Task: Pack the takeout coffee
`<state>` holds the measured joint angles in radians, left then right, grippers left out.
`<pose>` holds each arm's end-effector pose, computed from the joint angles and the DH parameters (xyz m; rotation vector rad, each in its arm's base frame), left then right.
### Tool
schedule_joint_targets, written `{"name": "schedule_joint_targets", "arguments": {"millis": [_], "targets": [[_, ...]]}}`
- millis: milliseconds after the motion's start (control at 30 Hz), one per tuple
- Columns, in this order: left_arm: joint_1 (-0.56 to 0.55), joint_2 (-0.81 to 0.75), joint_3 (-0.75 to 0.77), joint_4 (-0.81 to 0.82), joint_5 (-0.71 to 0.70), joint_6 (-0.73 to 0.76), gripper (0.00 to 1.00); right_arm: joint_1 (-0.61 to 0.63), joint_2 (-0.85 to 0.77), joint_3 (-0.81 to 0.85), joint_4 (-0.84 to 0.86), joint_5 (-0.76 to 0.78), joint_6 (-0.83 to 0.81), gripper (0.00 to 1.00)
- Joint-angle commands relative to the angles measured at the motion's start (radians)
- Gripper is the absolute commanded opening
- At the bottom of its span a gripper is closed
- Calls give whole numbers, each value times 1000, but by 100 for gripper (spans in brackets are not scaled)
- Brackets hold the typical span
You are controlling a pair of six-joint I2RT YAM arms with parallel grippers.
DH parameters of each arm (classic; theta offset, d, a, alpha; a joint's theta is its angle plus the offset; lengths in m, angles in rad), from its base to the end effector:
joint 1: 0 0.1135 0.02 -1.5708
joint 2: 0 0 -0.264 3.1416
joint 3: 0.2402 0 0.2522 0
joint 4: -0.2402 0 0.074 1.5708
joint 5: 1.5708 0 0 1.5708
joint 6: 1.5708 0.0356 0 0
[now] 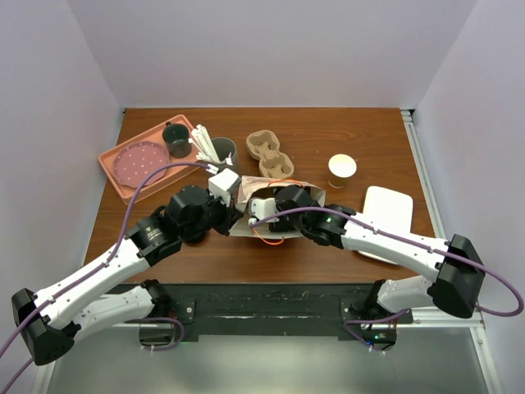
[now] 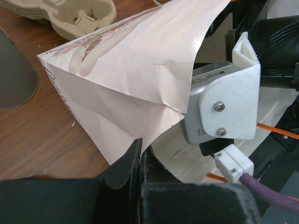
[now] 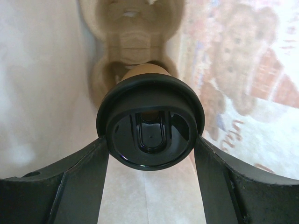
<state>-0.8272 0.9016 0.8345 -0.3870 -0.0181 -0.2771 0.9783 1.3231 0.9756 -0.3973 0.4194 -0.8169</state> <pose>0.1380 -0.1491 0.3159 0.5569 2.0168 -0.6694 0.1708 0.2278 0.2702 -1.6350 1.5734 -0.3995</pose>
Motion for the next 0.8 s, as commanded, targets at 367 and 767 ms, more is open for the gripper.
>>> {"name": "schedule_joint_targets", "arguments": {"millis": [367, 767], "targets": [[-6, -1, 43, 13, 12, 12, 0, -4, 5, -2, 9, 16, 18, 0], [-4, 2, 51, 13, 12, 16, 0, -7, 31, 0, 9, -31, 45, 0]]}}
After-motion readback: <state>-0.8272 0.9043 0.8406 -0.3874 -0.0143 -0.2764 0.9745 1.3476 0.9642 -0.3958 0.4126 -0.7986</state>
